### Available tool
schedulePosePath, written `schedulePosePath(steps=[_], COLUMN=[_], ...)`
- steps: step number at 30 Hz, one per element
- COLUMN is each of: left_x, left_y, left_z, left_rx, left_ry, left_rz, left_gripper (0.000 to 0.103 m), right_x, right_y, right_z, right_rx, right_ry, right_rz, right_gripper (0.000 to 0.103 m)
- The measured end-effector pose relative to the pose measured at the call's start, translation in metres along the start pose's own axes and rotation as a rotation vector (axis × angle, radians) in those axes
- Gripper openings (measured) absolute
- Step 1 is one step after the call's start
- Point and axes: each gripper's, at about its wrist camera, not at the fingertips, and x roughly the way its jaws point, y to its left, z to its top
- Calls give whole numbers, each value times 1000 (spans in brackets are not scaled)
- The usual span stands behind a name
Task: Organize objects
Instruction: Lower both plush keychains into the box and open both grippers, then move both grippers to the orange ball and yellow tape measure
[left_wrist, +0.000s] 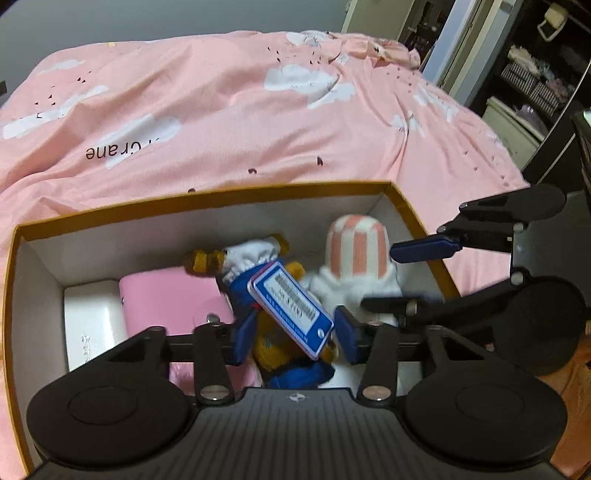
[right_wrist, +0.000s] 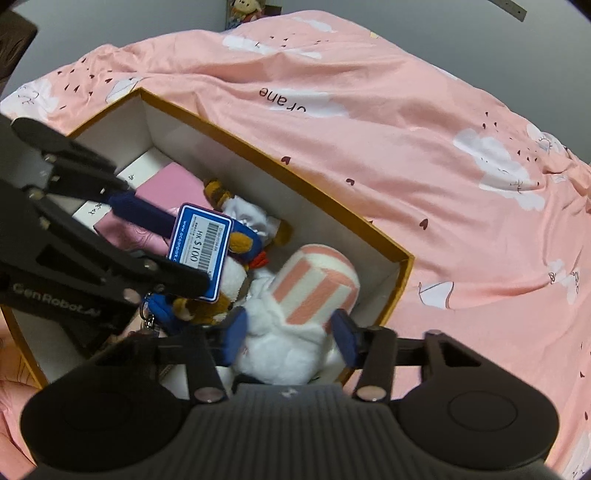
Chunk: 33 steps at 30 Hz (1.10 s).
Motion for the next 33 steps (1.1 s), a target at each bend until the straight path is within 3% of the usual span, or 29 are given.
schedulePosePath(steps=[1, 3, 12, 19, 27, 31, 33], left_x=[1, 5, 18, 7, -48, -89, -101], left_y=[-3, -6, -6, -15, -37, -55, -64], left_z=[-1, -2, -3, -5, -16, -39, -55], left_rx=[9, 23, -5, 22, 39, 57, 63], left_ry=[4, 3, 6, -14, -124, -196, -196], left_rz=[18, 35, 30, 49, 54, 11, -22], left_gripper=[41, 35, 30, 30, 30, 30, 30], right_x=[2, 5, 26, 11, -50, -91, -106], right_y=[0, 0, 3, -1, 7, 22, 31], right_z=[-1, -1, 7, 1, -18, -43, -61], right_rx=[4, 7, -5, 33, 105, 137, 163], right_ry=[-4, -11, -10, -31, -147, -235, -251], right_rz=[-7, -25, -23, -7, 24, 34, 43], right_gripper=[29, 21, 20, 20, 21, 22, 23])
